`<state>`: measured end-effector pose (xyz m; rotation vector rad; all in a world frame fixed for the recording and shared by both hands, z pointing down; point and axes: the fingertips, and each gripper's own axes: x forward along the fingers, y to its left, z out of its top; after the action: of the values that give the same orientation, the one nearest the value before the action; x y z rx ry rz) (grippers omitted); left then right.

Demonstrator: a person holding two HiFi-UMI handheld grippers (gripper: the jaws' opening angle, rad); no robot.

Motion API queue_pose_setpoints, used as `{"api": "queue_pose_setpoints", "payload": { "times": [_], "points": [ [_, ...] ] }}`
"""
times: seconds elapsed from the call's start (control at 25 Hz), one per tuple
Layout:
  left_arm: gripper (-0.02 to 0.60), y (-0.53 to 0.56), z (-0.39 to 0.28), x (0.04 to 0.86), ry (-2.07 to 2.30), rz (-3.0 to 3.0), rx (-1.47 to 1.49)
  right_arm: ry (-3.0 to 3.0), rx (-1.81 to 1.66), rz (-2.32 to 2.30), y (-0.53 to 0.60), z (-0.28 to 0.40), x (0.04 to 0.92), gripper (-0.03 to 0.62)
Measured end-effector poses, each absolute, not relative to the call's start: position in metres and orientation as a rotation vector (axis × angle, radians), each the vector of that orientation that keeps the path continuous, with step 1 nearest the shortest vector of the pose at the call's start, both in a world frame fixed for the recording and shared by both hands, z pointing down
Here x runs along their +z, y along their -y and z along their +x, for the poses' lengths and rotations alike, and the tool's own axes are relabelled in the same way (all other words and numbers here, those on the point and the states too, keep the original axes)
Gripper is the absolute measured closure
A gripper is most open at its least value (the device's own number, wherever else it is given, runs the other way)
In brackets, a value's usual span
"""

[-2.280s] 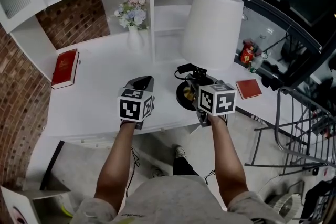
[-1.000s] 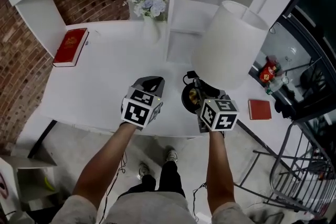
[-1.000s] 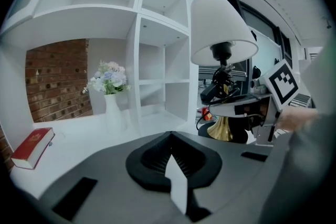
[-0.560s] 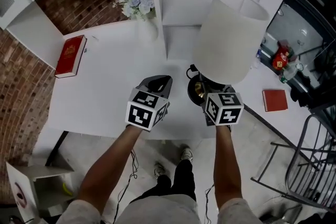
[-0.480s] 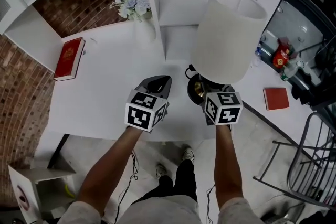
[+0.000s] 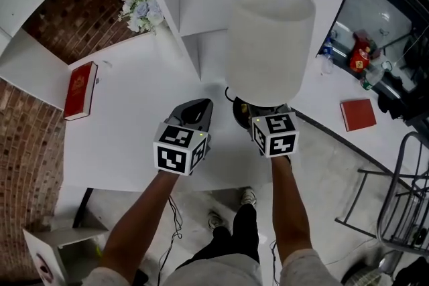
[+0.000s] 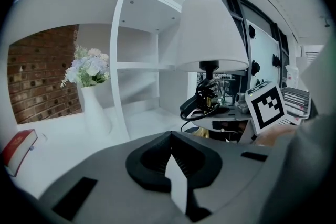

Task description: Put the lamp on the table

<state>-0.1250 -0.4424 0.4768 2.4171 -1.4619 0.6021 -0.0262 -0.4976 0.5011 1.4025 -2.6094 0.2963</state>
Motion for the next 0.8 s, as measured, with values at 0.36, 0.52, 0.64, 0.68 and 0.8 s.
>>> {"api": "queue_pose_setpoints", "payload": {
  "times": [0.36, 0.52, 0.64, 0.68, 0.8],
  "points": [
    [0.588, 0.455, -0.14, 0.49, 1.485, 2.381, 0.634, 2.581, 0.237, 1.407, 0.515, -0.037, 0.523, 0.516],
    [0.588, 0.458, -0.144, 0.496, 1.485, 2.38, 0.643, 2.592, 0.224, 1.43, 0.52, -0.04, 0.527, 0.516],
    [0.588, 0.46, -0.145, 0.496, 1.487, 2.386, 0.644, 2.595, 0.207, 1.458, 0.524, -0.041, 0.527, 0.516],
    [0.588, 0.46, -0.145, 0.496, 1.488, 2.389, 0.644, 2.594, 0.198, 1.471, 0.525, -0.041, 0.527, 0.516],
    [0.588, 0.462, -0.146, 0.497, 1.494, 2.395, 0.645, 2.598, 0.169, 1.506, 0.529, -0.04, 0.526, 0.516]
  ]
}}
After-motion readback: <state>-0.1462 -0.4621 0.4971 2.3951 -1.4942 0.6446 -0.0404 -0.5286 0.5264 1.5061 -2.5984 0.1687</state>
